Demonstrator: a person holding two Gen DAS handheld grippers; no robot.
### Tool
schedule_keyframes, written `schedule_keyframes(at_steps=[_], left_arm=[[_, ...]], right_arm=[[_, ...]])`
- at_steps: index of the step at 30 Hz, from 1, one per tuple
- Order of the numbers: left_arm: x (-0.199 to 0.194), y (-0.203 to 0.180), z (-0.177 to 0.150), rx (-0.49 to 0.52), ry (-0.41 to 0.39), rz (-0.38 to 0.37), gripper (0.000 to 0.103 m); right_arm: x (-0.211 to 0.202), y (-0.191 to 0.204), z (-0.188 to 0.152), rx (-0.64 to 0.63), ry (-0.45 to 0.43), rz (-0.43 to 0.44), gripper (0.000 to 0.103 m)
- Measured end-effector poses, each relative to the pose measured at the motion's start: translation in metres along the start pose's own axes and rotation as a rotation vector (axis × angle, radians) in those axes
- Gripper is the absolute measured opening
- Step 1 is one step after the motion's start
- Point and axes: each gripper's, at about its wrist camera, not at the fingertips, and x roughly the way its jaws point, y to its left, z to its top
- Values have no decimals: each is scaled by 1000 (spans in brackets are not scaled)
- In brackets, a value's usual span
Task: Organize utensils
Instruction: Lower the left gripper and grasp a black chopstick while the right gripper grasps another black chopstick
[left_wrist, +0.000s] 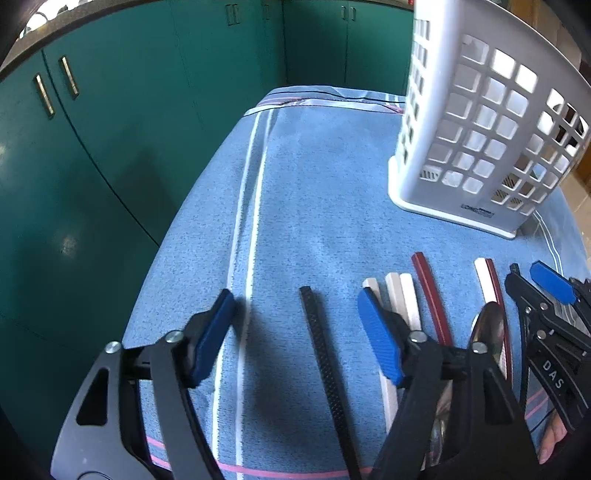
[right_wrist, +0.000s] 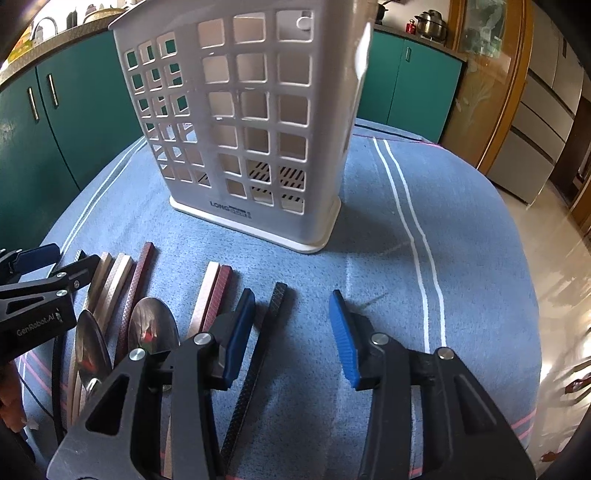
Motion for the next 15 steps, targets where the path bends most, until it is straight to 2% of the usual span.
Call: schedule_keyframes(at_steps=[1, 2, 3, 4, 5, 9, 11, 15], left_arm=[[-1, -3, 0, 16, -1, -7, 53], [-3, -8, -1, 47, -3, -20, 40], [-4, -11, -1, 69, -5, -31, 28], [-6, -16, -2, 97, -8, -45, 23], [-6, -18, -3, 111, -13, -59, 13], [-6, -21, -3, 105, -23, -76, 8], [-8, -16, -2, 72, -1, -131, 6], [-32, -2, 2, 51, -34, -194, 6]], right_arm=[[0, 2, 1, -5, 7, 16, 31], [-1, 5, 3, -10, 14, 31, 19], [-1, 7, 6, -14, 28, 53, 12], [-1, 9, 8, -17, 39, 53, 11], [-1, 11, 9, -21, 45, 50, 10], [0, 5, 18, 21, 94, 135, 7], [-4, -5, 22, 63, 105, 170, 7], [-40, -28, 32, 98, 41, 201, 7]])
